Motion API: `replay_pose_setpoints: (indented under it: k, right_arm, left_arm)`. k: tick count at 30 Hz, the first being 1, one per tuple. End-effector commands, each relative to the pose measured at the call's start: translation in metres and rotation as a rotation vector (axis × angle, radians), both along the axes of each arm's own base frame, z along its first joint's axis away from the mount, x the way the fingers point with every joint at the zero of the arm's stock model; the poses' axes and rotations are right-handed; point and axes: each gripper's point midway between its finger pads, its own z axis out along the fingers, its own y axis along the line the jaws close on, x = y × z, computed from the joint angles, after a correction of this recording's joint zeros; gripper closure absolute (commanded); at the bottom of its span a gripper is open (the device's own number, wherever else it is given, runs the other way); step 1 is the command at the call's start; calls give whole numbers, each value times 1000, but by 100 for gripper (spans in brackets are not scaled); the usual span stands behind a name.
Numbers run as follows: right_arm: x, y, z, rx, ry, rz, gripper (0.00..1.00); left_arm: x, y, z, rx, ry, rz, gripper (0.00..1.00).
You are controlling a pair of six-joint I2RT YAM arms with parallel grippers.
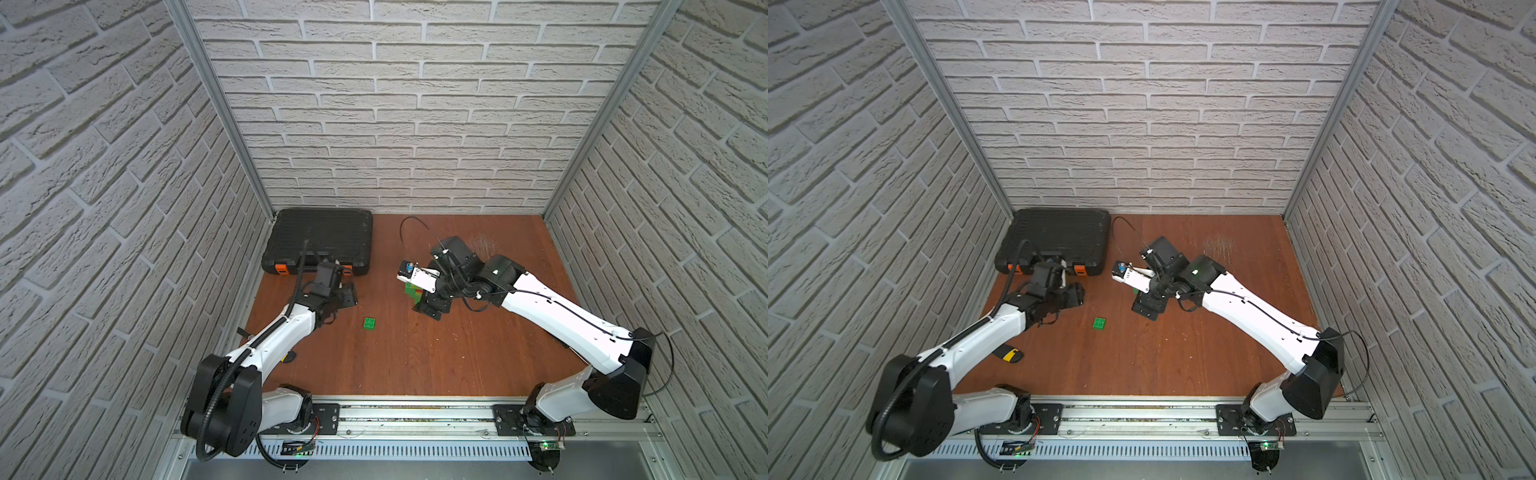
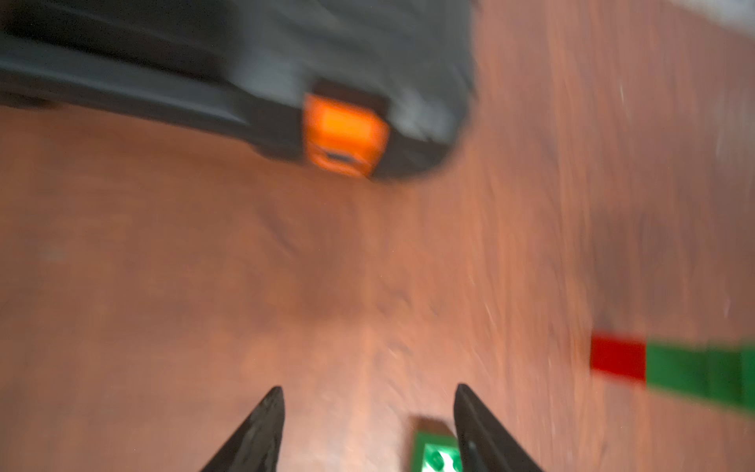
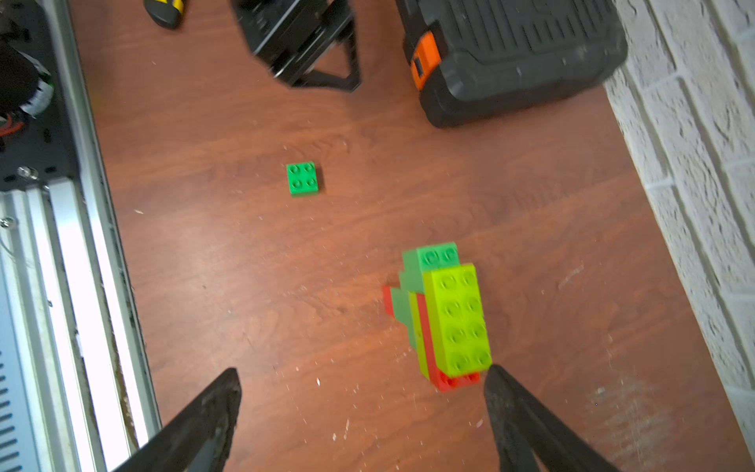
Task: Assemble a spoon with lego
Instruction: Place the lego brick at the center of the board, then pick up the lego brick from the center of the board.
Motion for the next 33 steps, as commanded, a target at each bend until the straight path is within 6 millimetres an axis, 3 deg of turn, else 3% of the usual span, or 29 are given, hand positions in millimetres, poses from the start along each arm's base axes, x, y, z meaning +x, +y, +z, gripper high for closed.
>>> replay_pose_setpoints:
  k: [1, 6, 12, 20, 28, 33]
  right_arm:
    - [10, 46, -15, 51, 1, -4, 8]
    - [14, 105, -77, 44, 126, 2, 11]
    - [13, 127, -142, -22, 232, 7, 19]
    - [17, 125, -171, -91, 237, 17, 27]
    - [18, 132, -180, -96, 253, 42, 42]
    - [20, 136, -187, -105, 251, 47, 46]
  left_arm:
    - [3, 16, 7, -121, -21, 17, 34]
    - [5, 49, -6, -225, -9, 117, 34]
    - [-6, 59, -16, -225, 0, 147, 34]
    - [-8, 61, -22, -226, 12, 150, 34]
    - [-7, 61, -24, -229, 16, 151, 35]
    - [-6, 61, -26, -232, 19, 154, 35]
